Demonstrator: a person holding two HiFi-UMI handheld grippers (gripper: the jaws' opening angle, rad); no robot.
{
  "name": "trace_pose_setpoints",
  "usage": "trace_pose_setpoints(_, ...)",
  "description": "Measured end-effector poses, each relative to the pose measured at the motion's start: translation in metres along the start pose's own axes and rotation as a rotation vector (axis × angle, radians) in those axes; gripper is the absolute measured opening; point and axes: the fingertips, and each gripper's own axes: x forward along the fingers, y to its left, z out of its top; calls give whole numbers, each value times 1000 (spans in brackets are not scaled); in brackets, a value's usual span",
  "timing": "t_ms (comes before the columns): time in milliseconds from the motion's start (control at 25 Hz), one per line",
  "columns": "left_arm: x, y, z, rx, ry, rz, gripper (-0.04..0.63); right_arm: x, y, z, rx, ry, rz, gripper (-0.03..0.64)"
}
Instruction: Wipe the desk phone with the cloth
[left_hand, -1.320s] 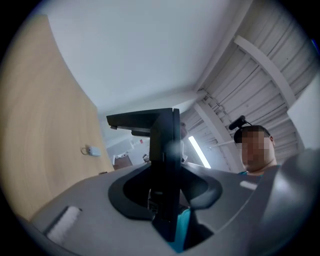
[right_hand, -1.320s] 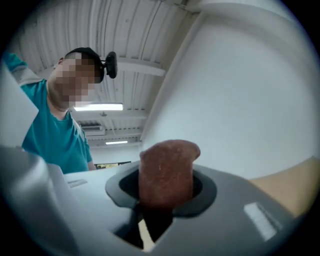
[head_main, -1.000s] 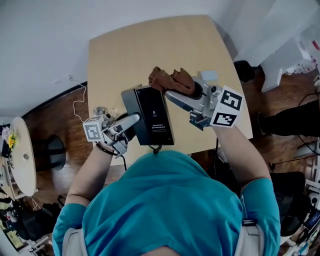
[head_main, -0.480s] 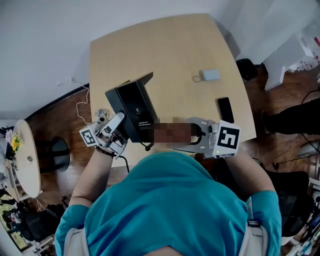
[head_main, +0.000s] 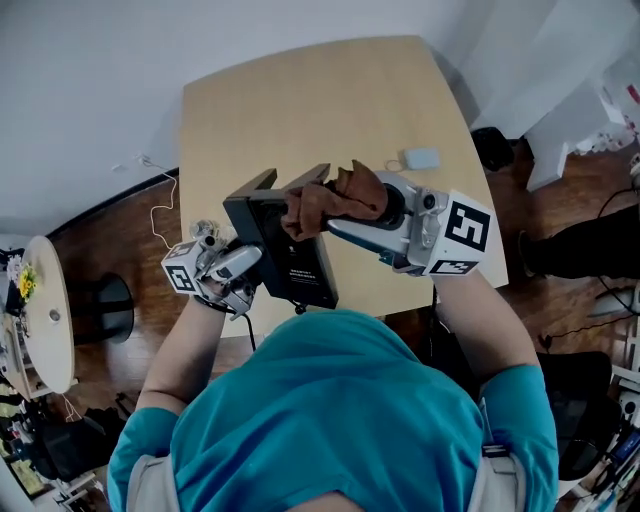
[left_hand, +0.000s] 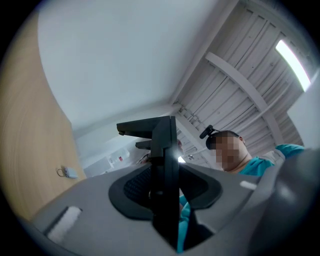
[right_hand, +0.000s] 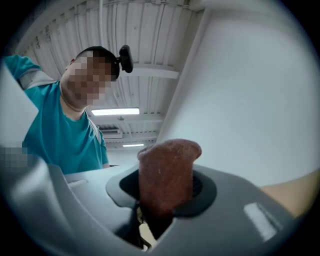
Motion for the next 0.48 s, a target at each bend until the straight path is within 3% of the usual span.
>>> trace_pose_setpoints(280,2,-29,-24,192,134,24,165,-36,-30,-34,84,93,-153,135)
trace_pose_setpoints(480,0,-28,-25,370,271,88,164,-44,-18,5,173,42,-76,135)
